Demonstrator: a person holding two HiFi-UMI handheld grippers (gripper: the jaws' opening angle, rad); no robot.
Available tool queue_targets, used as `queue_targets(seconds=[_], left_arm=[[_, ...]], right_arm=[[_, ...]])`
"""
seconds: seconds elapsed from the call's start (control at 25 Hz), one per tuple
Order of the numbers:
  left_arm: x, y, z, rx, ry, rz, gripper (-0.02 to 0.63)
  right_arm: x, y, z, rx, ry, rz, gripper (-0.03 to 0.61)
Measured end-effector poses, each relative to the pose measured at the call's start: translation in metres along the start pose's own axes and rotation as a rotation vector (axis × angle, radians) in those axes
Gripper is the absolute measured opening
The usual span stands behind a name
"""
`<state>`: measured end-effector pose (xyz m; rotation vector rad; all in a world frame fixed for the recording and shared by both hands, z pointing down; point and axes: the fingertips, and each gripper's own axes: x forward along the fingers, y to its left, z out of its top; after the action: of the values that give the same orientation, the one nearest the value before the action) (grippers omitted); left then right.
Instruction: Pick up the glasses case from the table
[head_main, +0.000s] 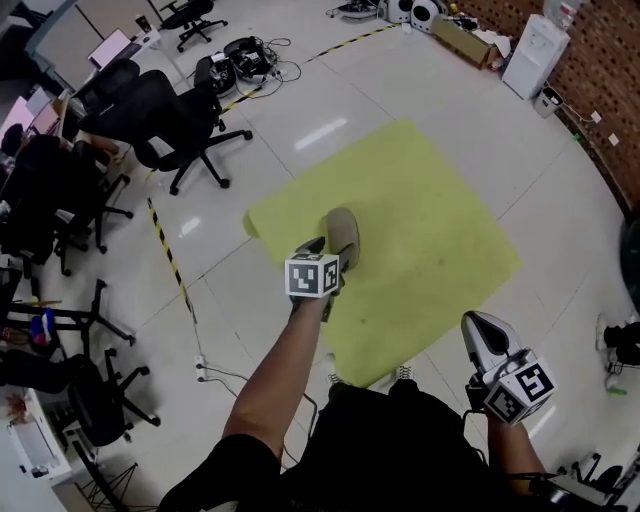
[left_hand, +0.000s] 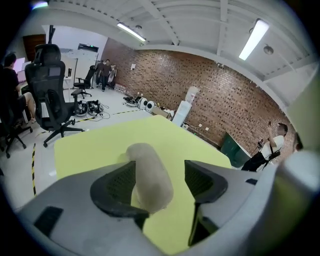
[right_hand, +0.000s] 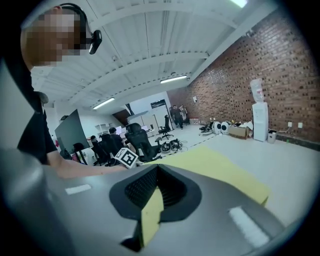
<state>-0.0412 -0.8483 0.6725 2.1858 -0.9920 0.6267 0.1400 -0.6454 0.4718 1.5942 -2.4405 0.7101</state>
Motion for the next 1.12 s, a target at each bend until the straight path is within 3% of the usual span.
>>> queue_targets(seconds=[0.36,0.6,1.12], left_arm=[[0.059,0.026,-0.010,-0.027,0.110,0.015,0.369],[0.077,0.023,-0.018,-0.109,0.153,-0.035,0.433],[0.092,0.007,-0.014,-0.043,0.147,0.040,0.434]], right_arm=[[-0.013,-0.020,-0.011,0.037,0.017,-0.097,0.002],[-0.021,-0.028,-0.009,0.042,0.013,-0.134,0.002],[-0.038,-0.040,-0.010,0.046,0.003,-0.152,0.002]])
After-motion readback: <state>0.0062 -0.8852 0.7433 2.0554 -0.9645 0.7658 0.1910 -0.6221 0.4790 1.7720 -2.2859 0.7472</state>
